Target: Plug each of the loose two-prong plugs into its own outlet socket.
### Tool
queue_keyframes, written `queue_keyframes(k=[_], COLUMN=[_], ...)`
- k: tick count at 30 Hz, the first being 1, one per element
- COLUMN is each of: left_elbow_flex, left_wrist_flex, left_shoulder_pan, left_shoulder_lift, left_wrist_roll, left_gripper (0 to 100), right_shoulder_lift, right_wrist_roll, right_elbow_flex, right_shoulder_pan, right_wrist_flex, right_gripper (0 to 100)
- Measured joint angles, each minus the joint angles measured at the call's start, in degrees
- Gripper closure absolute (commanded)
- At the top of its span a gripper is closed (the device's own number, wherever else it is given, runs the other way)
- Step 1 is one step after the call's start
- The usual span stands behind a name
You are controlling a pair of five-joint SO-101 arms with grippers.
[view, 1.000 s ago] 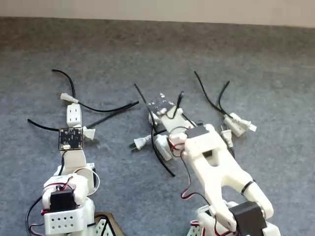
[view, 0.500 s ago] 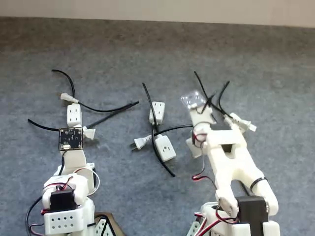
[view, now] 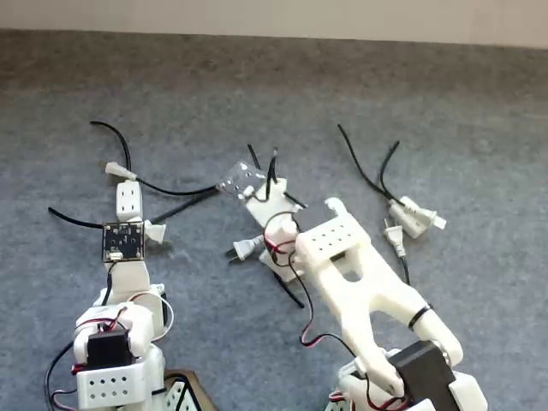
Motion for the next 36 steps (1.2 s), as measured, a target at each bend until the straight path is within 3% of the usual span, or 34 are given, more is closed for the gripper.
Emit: queue_keyframes(k=[6, 10, 16, 19, 28, 36], left_elbow_flex=[0.0, 0.0, 0.0, 0.0, 0.0, 0.0], left_wrist_flex=[0.0, 0.0, 0.0, 0.0, 0.0, 0.0], left_shoulder_pan=[0.0, 0.0, 0.0, 0.0, 0.0, 0.0], left_shoulder_lift=[0.0, 0.0, 0.0, 0.0, 0.0, 0.0], left_wrist_roll=[0.0, 0.0, 0.0, 0.0, 0.0, 0.0], left_gripper=[99, 99, 99, 99, 99, 99], right_shoulder_lift=[-1.0, -1.1, -0.1, -0.1, 0.0, 0.0], right_wrist_roll=[0.0, 0.0, 0.1, 3.7, 5.3, -0.9], right_elbow_flex=[9.3, 12.8, 14.6, 15.3, 10.5, 2.4], right_shoulder_pan=[3.6, 9.7, 18.7, 21.1, 21.7, 8.5], right_wrist_flex=[-8.6, -13.2, -14.4, -14.4, -8.3, -3.0], right_gripper=[70.1, 70.1, 70.1, 70.1, 70.1, 70.1])
